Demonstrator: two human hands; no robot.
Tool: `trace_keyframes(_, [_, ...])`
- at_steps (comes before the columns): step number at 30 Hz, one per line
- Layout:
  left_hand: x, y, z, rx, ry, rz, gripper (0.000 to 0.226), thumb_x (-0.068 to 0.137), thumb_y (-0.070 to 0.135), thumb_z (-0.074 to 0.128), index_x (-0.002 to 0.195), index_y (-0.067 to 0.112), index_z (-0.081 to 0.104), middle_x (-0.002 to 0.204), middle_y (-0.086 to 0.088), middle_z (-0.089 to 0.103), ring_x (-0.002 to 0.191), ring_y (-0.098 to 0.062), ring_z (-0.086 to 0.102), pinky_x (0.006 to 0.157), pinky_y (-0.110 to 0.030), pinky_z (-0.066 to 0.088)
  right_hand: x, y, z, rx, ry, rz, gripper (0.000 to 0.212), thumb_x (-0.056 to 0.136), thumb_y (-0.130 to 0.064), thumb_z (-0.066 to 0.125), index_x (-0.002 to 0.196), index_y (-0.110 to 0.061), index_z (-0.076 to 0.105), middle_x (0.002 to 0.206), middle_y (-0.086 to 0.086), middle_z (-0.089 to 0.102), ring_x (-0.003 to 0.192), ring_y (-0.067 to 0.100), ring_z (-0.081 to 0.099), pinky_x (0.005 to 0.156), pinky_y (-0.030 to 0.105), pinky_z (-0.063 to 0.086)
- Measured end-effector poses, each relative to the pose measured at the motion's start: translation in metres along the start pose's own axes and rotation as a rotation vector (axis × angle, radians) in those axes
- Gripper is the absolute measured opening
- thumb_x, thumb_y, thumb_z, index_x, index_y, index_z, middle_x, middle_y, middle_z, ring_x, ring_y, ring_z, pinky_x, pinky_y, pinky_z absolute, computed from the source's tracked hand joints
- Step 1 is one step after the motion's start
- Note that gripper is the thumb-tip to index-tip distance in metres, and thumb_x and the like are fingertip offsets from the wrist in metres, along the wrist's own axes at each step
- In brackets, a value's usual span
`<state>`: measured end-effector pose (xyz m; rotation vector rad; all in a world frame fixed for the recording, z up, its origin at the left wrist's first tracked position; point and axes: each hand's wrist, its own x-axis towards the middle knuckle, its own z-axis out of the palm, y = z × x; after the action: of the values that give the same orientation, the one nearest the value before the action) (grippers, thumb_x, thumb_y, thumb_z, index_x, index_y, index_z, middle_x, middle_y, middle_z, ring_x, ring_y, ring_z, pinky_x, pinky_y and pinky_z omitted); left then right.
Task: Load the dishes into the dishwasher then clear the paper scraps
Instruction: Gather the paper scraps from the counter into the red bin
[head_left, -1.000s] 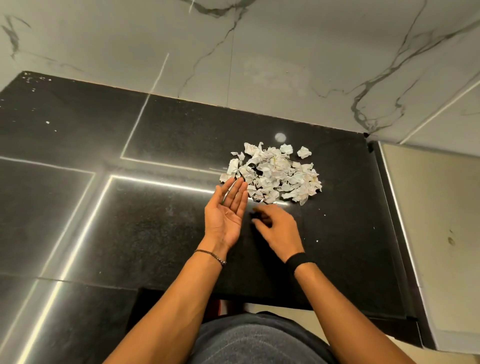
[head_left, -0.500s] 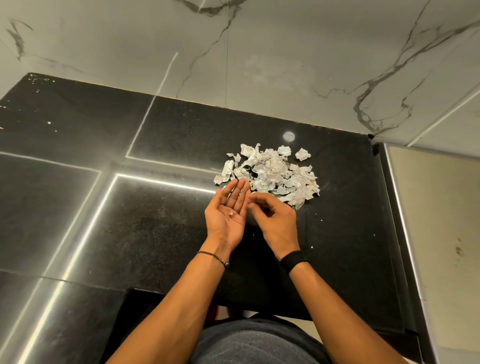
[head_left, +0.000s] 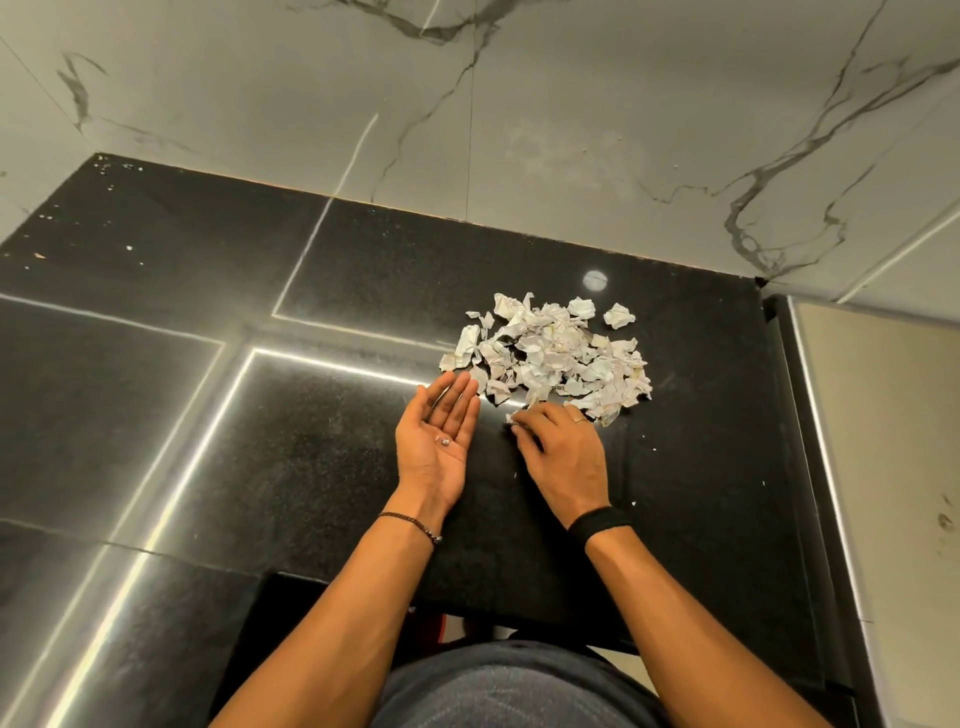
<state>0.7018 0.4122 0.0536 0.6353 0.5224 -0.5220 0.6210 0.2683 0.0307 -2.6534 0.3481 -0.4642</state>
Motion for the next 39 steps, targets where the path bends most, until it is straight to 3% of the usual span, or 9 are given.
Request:
trace_keyframes(3, [0.002,-0.005,0.000,-0.003,0.007,-0.026,0.039,0.105,0.030,0.050,0.127,0.001,0.064,0.129,-0.020,0.069,0.121,-0.030,0.067,0.105,-0.040,0.051,-0.002,-0.026,-0.010,0.295,0.030,0.066,0.016,0.092,-0.028,0.072,0.107,-0.022,0.074,0.103,-0.008,0.068,0.097,0.014,0.060,0.087,0.033,0.051])
trace_keyframes(8, [0.002,-0.003,0.004,-0.132,-0.022,-0.105,0.040,0.106,0.029,0.045,0.122,-0.002,0.065,0.130,-0.023,0.067,0.121,-0.034,0.066,0.108,-0.042,0.049,0.013,-0.047,-0.019,0.472,-0.002,0.000,0.025,0.091,-0.039,0.071,0.107,-0.021,0.074,0.104,-0.009,0.072,0.098,0.008,0.062,0.089,0.024,0.048])
trace_keyframes(14, [0.002,0.009,-0.003,-0.194,-0.012,-0.053,0.042,0.104,0.028,0.050,0.126,-0.005,0.063,0.130,-0.023,0.067,0.119,-0.035,0.067,0.108,-0.043,0.050,0.044,-0.009,0.016,-0.039,-0.085,-0.049,0.022,0.089,-0.027,0.072,0.110,-0.018,0.073,0.101,0.001,0.070,0.091,0.028,0.059,0.078,0.044,0.052])
trace_keyframes(18, [0.006,0.018,-0.005,-0.174,0.053,0.013,0.041,0.104,0.029,0.050,0.124,-0.004,0.064,0.127,-0.023,0.068,0.118,-0.034,0.068,0.107,-0.043,0.050,0.042,-0.004,0.018,-0.165,-0.052,-0.122,0.012,0.091,-0.027,0.071,0.101,-0.022,0.074,0.092,-0.003,0.070,0.086,0.026,0.058,0.068,0.040,0.048])
trace_keyframes(22, [0.009,0.018,-0.002,-0.141,0.087,0.023,0.037,0.104,0.029,0.050,0.118,-0.001,0.066,0.127,-0.022,0.069,0.118,-0.032,0.068,0.108,-0.042,0.050,0.030,-0.023,0.005,0.116,0.033,-0.008,0.015,0.095,-0.029,0.067,0.105,-0.022,0.074,0.102,-0.006,0.071,0.095,0.019,0.060,0.086,0.036,0.047])
trace_keyframes(28, [0.006,0.013,0.004,-0.174,0.020,-0.062,0.038,0.104,0.033,0.049,0.113,0.000,0.068,0.120,-0.020,0.071,0.109,-0.030,0.071,0.094,-0.037,0.059,0.035,-0.058,-0.003,0.406,-0.016,-0.040,0.021,0.093,-0.042,0.069,0.106,-0.026,0.074,0.102,-0.012,0.071,0.093,0.008,0.058,0.085,0.023,0.046])
trace_keyframes(33, [0.006,0.020,-0.005,-0.209,0.001,-0.046,0.034,0.102,0.027,0.053,0.105,-0.002,0.069,0.114,-0.022,0.072,0.109,-0.033,0.072,0.098,-0.041,0.056,0.061,-0.029,0.021,0.010,-0.043,-0.117,0.025,0.089,-0.019,0.070,0.114,-0.020,0.072,0.110,0.000,0.069,0.095,0.025,0.059,0.078,0.040,0.052])
trace_keyframes(36, [0.008,0.029,-0.008,-0.189,0.022,-0.011,0.034,0.102,0.028,0.054,0.107,-0.002,0.068,0.113,-0.021,0.072,0.107,-0.032,0.073,0.097,-0.041,0.056,0.063,-0.019,0.034,-0.165,-0.064,-0.228,0.014,0.090,-0.021,0.071,0.104,-0.018,0.074,0.100,0.001,0.070,0.086,0.027,0.057,0.065,0.039,0.050])
trace_keyframes(39, [0.011,0.035,-0.010,-0.157,0.036,0.021,0.033,0.102,0.029,0.054,0.106,-0.001,0.069,0.109,-0.019,0.073,0.102,-0.030,0.074,0.097,-0.039,0.056,0.051,-0.012,0.030,-0.208,-0.049,-0.253,0.010,0.095,-0.027,0.067,0.096,-0.020,0.073,0.094,-0.002,0.068,0.085,0.024,0.054,0.067,0.038,0.045])
